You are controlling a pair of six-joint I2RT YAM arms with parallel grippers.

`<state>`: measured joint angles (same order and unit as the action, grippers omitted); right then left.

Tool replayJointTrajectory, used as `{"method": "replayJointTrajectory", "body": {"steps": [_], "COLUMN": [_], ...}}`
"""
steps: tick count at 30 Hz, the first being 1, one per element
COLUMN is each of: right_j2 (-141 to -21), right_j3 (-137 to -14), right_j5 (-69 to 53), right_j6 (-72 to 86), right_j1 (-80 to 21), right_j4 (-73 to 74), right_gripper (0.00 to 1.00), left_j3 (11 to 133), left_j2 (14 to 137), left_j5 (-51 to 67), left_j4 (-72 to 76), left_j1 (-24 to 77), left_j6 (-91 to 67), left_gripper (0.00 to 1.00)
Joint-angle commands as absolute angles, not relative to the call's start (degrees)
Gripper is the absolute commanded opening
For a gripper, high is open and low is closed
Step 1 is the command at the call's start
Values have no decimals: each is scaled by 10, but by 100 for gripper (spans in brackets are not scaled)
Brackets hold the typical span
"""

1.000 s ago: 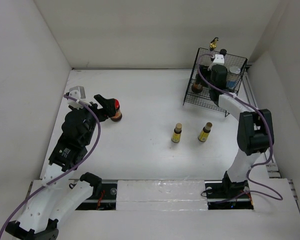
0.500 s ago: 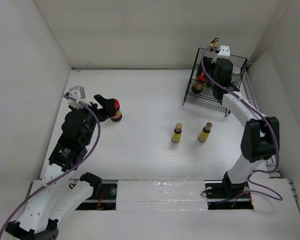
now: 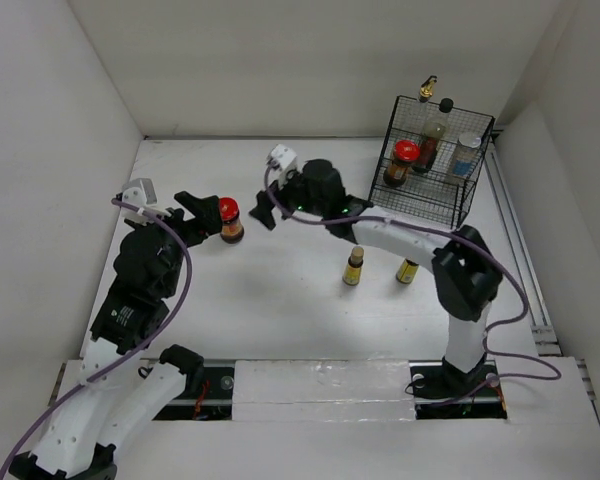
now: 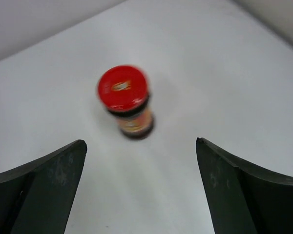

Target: Organize the condiment bottles

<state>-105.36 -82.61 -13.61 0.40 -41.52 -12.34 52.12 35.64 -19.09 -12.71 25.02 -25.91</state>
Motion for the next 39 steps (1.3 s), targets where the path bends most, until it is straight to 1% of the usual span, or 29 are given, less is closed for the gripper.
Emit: {"method": "replayJointTrajectory", "body": {"steps": [1,4,5,14,18,20,21,23,24,27,28,29,31,32,33,35,36,38,39], "right_j2": [-1108,-1162,-1177,-1320,-1375,-1390,-1390,-1397,-1389,-1337,-1317,-1271,-1222,-1169,-1143,-1094,-1047,-1000,-954], "right_j3": [-879,-923,-938,-1119,-1178,-1196,-1203,-1203,-1196,-1142,-1094,-1070,-1024,-980,-957,-899,-878,-843,-808], "right_j5": [-175,-175,-175,-177,-175,-180,-180,-185,-185,-180,-180,-190,-207,-214,-214,-239,-246,-252,-257], "right_j6": [-32,-39,-39,-33,-25,-12,-5,4,4,14,20,39,64,78,103,131,154,176,183], "right_j1": [-457,-481,-481,-486,-492,-492,-492,-492,-492,-492,-492,-492,-472,-465,-457,-424,-411,-364,-347], "right_j4": [-114,-114,-109,-78,-78,-78,-78,-92,-92,-138,-161,-210,-261,-285,-328,-367,-400,-408,-408], "right_gripper": [100,100,100,100,100,95,83,74,63,53,48,47,44,43,43,43,41,41,41], "left_j3": [532,532,532,532,532,532,532,532,532,532,532,532,532,532,527,526,526,526,526], "left_j2": [343,329,329,323,329,329,323,323,323,323,329,329,329,329,329,335,335,335,335], "left_j5": [-215,-229,-229,-218,-213,-213,-213,-213,-213,-213,-213,-213,-213,-213,-213,-213,-213,-200,-200], "left_j4": [-110,-110,-110,-109,-109,-109,-109,-109,-109,-109,-109,-109,-109,-109,-109,-109,-109,-103,-103], "left_j1": [247,247,247,247,247,247,247,247,247,247,247,247,247,247,247,247,247,247,247], "left_j6": [-266,-272,-272,-272,-266,-266,-266,-266,-266,-261,-261,-261,-261,-261,-261,-261,-261,-261,-261], "left_gripper": [82,82,83,83,83,83,83,83,83,83,83,83,83,83,83,83,83,83,83]}}
